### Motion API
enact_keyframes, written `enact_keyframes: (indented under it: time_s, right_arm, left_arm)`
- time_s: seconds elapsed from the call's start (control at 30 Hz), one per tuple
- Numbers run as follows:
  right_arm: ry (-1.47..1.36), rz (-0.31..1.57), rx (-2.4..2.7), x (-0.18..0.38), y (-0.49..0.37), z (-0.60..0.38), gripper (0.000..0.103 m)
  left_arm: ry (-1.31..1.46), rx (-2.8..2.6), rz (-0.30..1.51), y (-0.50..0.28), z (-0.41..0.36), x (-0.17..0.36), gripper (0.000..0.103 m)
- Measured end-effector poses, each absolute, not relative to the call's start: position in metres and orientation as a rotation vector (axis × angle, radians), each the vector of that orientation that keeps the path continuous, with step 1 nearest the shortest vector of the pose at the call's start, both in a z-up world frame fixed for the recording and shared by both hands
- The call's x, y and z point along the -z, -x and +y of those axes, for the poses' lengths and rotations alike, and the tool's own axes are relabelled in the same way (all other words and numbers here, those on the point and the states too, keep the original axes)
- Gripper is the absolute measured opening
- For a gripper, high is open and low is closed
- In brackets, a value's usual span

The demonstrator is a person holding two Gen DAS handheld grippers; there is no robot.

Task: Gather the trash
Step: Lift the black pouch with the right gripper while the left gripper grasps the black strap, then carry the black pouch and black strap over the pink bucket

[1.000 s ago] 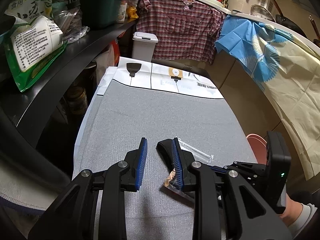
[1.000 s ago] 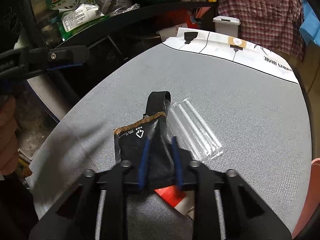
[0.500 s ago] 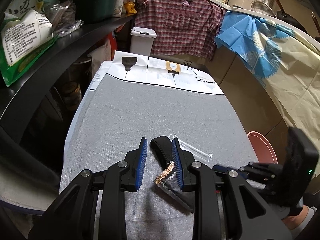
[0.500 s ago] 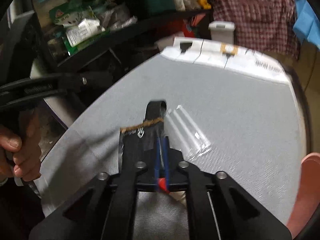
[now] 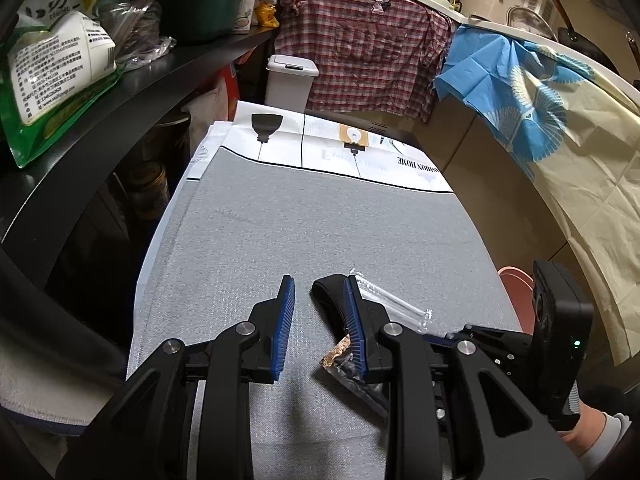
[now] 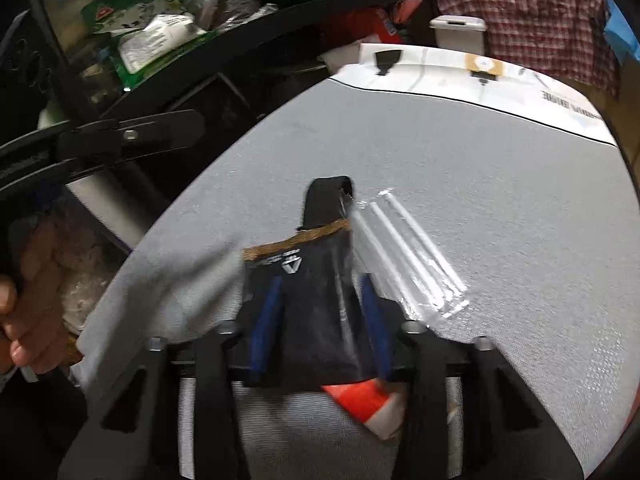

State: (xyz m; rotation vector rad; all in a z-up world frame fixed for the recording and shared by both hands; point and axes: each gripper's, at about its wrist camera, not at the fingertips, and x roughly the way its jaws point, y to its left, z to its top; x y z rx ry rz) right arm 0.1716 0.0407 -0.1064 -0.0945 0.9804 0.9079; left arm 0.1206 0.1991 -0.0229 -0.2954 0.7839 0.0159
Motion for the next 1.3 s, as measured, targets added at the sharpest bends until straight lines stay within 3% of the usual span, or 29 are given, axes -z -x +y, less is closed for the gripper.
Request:
enact_keyframes:
  time_s: [0.07,0.23,0.63,0.73,0.83,1.13,1.23,1.3]
  right_arm:
    - [0.113,0.957,-0.911,0.103,-0.168,0.041,0.018]
    - [0.112,0.916,-0.927,0.089,-0.163,0.032,0.006]
    - [0.024,0.835,-0.826,0.053,-0.172,-0.015,0.005]
    - [0.015,0.824,-0.771,0.048,-0.175,-0.026,0.005]
    - [-0.003,0.824,-0.733,0.047,-0.181,-0.034,0.005]
    - [-0.016,0.824,-0.680,0.050,-0.189,-0.050,0.005]
    - [-0.015,0.817,-0.670,0.049,-0.189,-0.052,0.005]
    - [-0.013,0.812,-0.665,0.049,-0.190,-0.053,0.005]
  left_arm:
    - [0.295,-0.015,0.784,-0.120,0.199,0.023,0.025]
    - [0.287,-0.008,0.790,-0.123,0.196,0.026,0.025]
    - [0.282,-0.015,0.842,-0.141,0.174,0.050,0.026]
    - [0.280,-0.025,0.879,-0.148,0.166,0.063,0.040]
    - [0.273,-0.036,0.909,-0.155,0.157,0.076,0.041]
    - [0.211,-0.074,0.948,-0.169,0.142,0.092,0.041]
    - [0.192,-0.076,0.949,-0.169,0.140,0.094,0.027]
    - [0.184,-0.075,0.945,-0.168,0.140,0.092,0.026]
